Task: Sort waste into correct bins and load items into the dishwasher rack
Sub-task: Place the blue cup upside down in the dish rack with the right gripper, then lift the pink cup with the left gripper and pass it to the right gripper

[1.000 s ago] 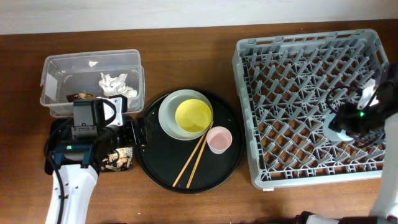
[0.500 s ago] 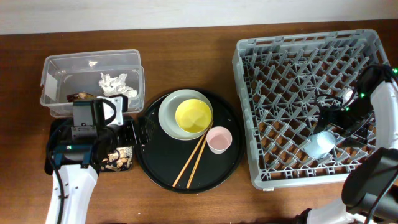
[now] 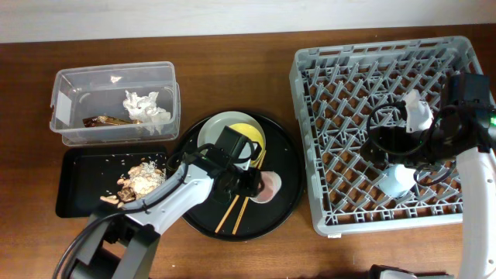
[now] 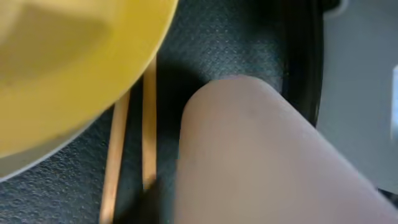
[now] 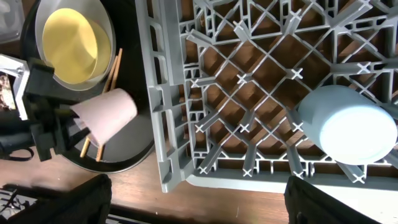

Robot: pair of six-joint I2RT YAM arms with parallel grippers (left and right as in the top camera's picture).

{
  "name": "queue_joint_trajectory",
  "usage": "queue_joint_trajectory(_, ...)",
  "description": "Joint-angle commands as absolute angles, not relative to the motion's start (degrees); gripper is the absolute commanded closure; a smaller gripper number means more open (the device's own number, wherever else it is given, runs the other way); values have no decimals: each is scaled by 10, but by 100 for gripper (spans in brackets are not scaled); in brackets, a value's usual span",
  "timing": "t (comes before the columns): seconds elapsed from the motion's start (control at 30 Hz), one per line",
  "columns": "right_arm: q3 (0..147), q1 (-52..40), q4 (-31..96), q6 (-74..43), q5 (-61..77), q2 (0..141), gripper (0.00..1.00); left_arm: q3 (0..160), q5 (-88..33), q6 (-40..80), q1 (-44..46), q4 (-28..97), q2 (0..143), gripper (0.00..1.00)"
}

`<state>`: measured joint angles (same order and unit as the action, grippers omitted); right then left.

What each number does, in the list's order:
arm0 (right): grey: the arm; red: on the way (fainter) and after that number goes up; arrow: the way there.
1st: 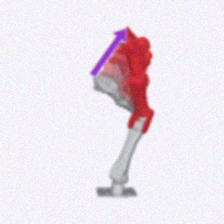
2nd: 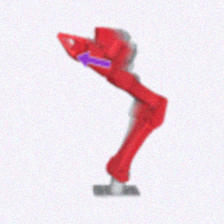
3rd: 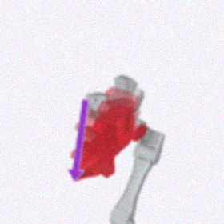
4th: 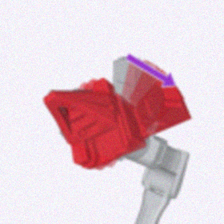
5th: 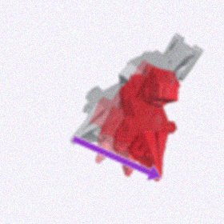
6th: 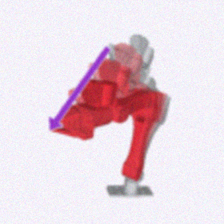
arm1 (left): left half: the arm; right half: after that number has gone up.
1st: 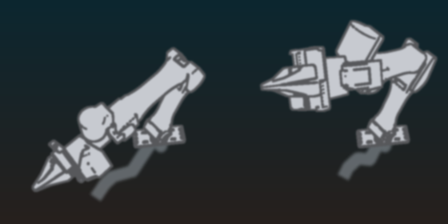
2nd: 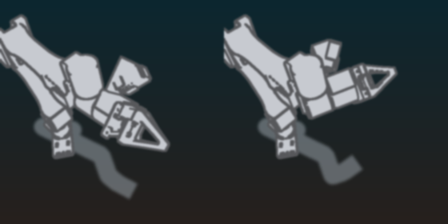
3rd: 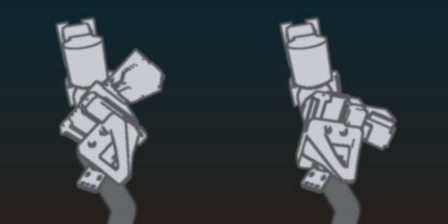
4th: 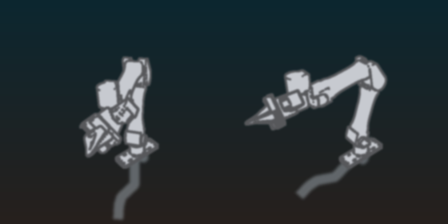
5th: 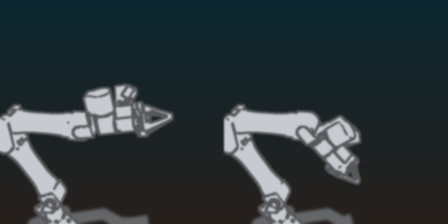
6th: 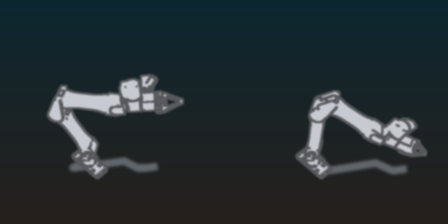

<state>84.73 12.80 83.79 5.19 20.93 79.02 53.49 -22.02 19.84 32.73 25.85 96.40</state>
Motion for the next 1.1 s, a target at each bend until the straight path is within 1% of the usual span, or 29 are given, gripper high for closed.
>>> queue_joint_trajectory(0.0, 849, 123, 838, 58, 216, 792, 10, 537, -211, 204, 328, 272, 966, 100)
queue_joint_trajectory(0.07, 849, 123, 838, 58, 203, 792, 9, 537, -212, 204, 327, 280, 954, 100)
queue_joint_trajectory(0.1, 849, 123, 837, 58, 203, 792, 9, 537, -212, 203, 318, 288, 924, 100)
queue_joint_trajectory(0.2, 849, 123, 822, 58, 207, 792, 8, 537, -217, 203, 260, 312, 770, 100)
queue_joint_trajectory(0.23, 849, 123, 818, 58, 229, 792, 6, 537, -232, 203, 233, 307, 733, 100)
queue_joint_trajectory(0.27, 848, 123, 812, 77, 271, 792, 5, 537, -289, 204, 201, 285, 712, 100)
queue_joint_trajectory(0.3, 848, 111, 806, 133, 340, 795, 5, 537, -416, 221, 159, 214, 716, 100)
queue_joint_trajectory(0.33, 848, 97, 806, 159, 377, 799, 4, 537, -492, 243, 144, 161, 728, 100)
queue_joint_trajectory(0.4, 848, 31, 807, 220, 474, 817, 1, 537, -663, 302, 140, 25, 781, 100)
queue_joint_trajectory(0.47, 848, -23, 798, 265, 559, 840, 1, 537, -761, 326, 140, -56, 817, 100)
queue_joint_trajectory(0.5, 848, -51, 797, 328, 642, 856, 0, 537, -787, 326, 140, -69, 821, 100)
queue_joint_trajectory(0.6, 848, -89, 794, 412, 745, 860, 1, 537, -800, 327, 141, -71, 821, 100)
queue_joint_trajectory(0.7, 848, -124, 766, 416, 764, 860, 0, 537, -799, 336, 142, -71, 821, 100)
queue_joint_trajectory(0.73, 848, -128, 760, 416, 765, 860, 3, 537, -799, 339, 142, -71, 821, 100)
queue_joint_trajectory(0.83, 848, -128, 749, 416, 762, 860, 4, 537, -799, 339, 150, -74, 821, 100)
queue_joint_trajectory(0.9, 848, -128, 745, 416, 762, 860, 4, 537, -797, 366, 166, -107, 821, 100)
queue_joint_trajectory(0.97, 848, -128, 745, 415, 761, 860, 7, 537, -788, 412, 173, -171, 821, 100)
queue_joint_trajectory(1.03, 848, -128, 746, 415, 761, 860, 10, 537, -783, 414, 173, -173, 821, 100)
queue_joint_trajectory(1.07, 848, -128, 745, 416, 761, 860, 11, 537, -782, 414, 173, -173, 821, 100)
